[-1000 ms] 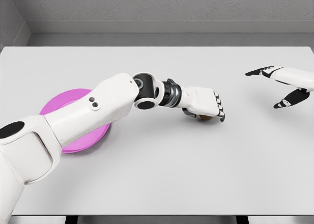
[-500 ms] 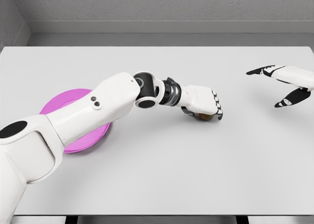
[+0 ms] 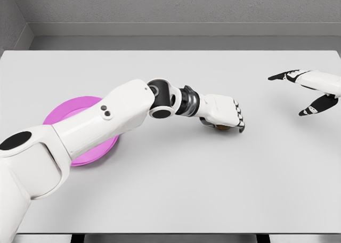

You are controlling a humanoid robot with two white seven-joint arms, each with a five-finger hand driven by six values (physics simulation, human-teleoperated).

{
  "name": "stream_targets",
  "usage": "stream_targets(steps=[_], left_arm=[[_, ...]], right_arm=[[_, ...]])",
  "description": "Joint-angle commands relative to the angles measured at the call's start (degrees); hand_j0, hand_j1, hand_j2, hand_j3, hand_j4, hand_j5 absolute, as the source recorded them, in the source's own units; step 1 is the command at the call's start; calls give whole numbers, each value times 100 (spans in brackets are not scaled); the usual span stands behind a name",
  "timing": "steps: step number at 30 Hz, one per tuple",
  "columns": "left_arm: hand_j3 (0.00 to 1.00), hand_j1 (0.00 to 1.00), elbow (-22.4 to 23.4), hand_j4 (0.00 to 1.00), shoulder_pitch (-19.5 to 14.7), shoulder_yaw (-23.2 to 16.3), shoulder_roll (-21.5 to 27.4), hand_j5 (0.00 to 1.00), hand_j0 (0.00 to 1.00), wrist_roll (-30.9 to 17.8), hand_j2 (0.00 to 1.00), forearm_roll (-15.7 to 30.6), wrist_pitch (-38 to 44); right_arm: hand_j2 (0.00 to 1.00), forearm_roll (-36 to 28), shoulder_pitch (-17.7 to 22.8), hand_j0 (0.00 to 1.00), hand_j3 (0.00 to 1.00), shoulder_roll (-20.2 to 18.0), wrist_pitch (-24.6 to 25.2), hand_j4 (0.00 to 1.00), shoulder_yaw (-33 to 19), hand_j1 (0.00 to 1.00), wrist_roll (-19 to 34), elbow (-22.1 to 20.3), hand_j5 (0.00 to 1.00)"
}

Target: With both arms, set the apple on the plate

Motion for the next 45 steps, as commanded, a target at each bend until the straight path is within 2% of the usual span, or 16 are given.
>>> stream_targets(steps=[1,5,7,14,21,26,29,33,36,38,41,43,45], left_arm=[[71,71,4,71,0,2,-2,71,71,3,71,10,-2],[70,70,4,70,0,-15,-2,70,70,3,70,10,-2],[65,65,4,65,9,-94,-2,65,65,3,65,18,-11],[58,58,4,58,9,-129,33,58,58,3,58,18,-20],[55,55,-5,55,-26,-121,147,55,55,3,55,45,-81],[51,51,-111,51,-167,-50,437,51,51,3,51,229,-485],[48,48,-216,48,-158,231,648,48,48,11,48,343,-522],[44,44,-225,44,-167,907,1202,44,44,11,44,756,-522],[43,43,-225,43,-158,1224,1589,43,43,3,43,818,-522],[41,41,-321,41,-158,1321,1949,41,41,3,41,1090,-522],[41,41,-1051,41,-36,1382,2863,41,41,-32,41,1451,-522],[41,41,-1113,41,149,1382,3197,41,41,-50,41,1574,-522],[41,41,-1121,41,360,1400,3751,41,41,-32,41,1600,-522]], right_arm=[[100,-40,0,100,100,-5,16,100,-3,100,-2,-2,100],[100,-40,0,100,100,-5,16,100,-3,100,-2,-2,100],[100,-40,0,100,100,-5,16,100,-3,100,-2,-2,100],[100,-40,0,100,100,-5,16,100,-3,100,-2,-2,100],[100,-40,-9,100,100,-13,16,100,-3,100,-2,-2,100],[100,-40,-9,100,100,-14,16,100,-3,100,-2,-2,100],[100,-40,-9,100,100,-14,16,100,-3,100,-2,-2,100],[100,-40,-18,100,100,-31,16,100,-3,100,-2,-2,100],[100,-40,-18,100,100,-31,16,100,-3,100,-2,-11,100],[100,-40,-18,100,100,-31,16,100,-3,100,-2,-11,100],[100,-40,-26,100,100,-40,16,100,-3,100,-2,-2,100],[100,-40,-26,100,100,-40,16,100,-3,100,-2,-11,100],[100,-40,-26,100,100,-49,16,100,-3,100,-2,-11,100]])
